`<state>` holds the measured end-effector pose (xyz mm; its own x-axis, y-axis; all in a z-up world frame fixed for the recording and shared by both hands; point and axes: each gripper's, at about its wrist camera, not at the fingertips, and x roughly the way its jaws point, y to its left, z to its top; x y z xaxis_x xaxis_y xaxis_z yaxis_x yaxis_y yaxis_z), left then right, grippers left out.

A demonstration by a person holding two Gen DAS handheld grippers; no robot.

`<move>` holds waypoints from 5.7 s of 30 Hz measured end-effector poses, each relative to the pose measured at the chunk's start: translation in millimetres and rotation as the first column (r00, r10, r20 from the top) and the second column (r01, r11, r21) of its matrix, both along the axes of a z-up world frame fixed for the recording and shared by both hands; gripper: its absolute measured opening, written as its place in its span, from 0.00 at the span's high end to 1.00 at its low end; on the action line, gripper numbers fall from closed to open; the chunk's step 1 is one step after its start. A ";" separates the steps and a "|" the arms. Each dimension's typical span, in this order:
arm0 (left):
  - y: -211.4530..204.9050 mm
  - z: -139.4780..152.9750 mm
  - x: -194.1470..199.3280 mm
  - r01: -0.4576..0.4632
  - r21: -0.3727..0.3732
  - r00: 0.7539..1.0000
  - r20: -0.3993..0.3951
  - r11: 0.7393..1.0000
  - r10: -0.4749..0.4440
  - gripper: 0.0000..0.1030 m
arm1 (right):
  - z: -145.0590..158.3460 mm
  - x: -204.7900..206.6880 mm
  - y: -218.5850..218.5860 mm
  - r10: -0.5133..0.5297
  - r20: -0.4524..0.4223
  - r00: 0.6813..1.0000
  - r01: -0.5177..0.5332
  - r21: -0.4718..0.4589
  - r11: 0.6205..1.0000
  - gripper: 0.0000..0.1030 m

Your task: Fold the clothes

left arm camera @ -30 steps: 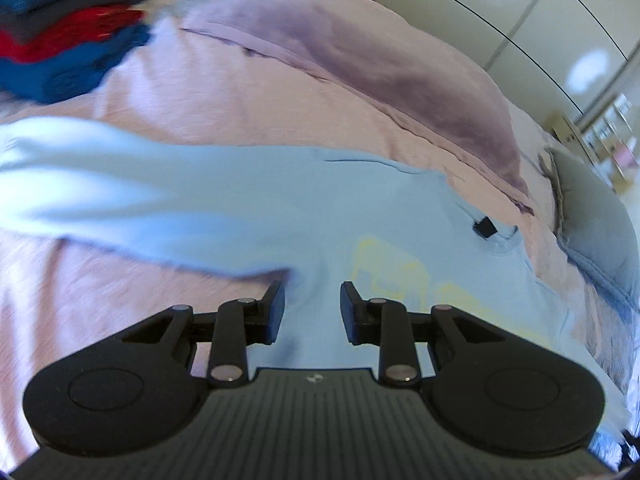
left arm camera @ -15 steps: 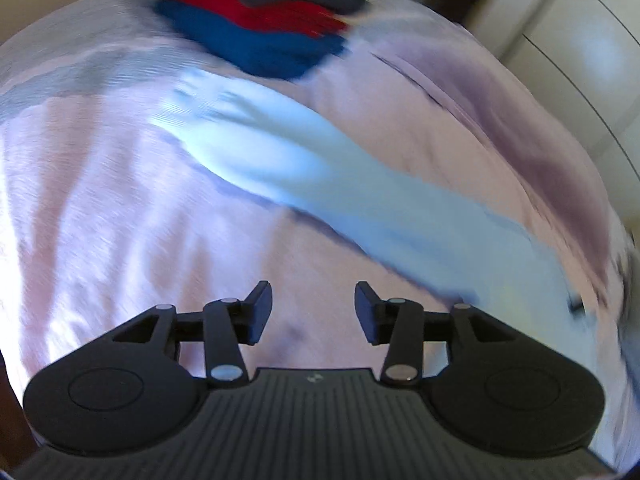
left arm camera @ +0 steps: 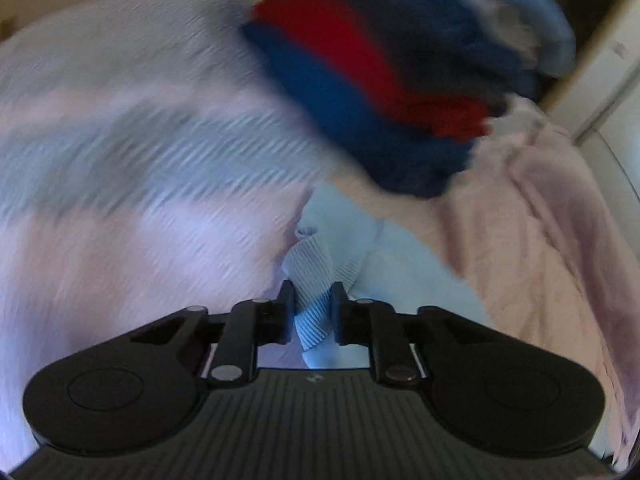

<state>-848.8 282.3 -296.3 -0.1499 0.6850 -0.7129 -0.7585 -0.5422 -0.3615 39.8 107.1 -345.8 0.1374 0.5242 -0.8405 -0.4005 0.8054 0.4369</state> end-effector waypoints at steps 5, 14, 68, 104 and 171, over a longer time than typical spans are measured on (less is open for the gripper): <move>6.8 35.9 -7.0 0.213 0.139 0.960 -0.214 0.967 -0.180 0.84 | -2.4 -31.7 -2.3 0.015 -0.002 1.000 -0.015 -0.007 1.000 0.47; -14.1 0.6 2.0 0.199 -0.128 0.955 -0.198 0.972 -0.222 0.73 | 5.8 -52.7 -22.0 0.116 -0.036 0.993 -0.115 0.012 0.993 0.47; -316.7 173.6 353.6 0.626 -0.392 0.654 -0.207 0.674 -0.728 0.62 | 183.6 -158.5 -145.3 0.824 0.227 0.519 -0.823 -0.130 0.553 0.50; -382.9 251.3 379.5 0.660 -0.389 0.556 -0.323 0.643 -0.766 0.48 | 262.5 -158.8 -211.4 0.839 0.283 0.465 -0.805 -0.260 0.534 0.49; -67.6 143.2 114.7 0.124 -0.222 0.989 0.110 0.967 -0.101 0.42 | 236.6 -148.0 48.3 0.474 0.143 0.869 -0.495 0.210 0.843 0.38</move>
<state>-734.1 214.7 -153.1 -0.0040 0.5118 -0.8591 -0.7869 -0.5317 -0.3131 -108.3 155.4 -109.2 -0.1221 0.7199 -0.6833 -0.7557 0.3789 0.5342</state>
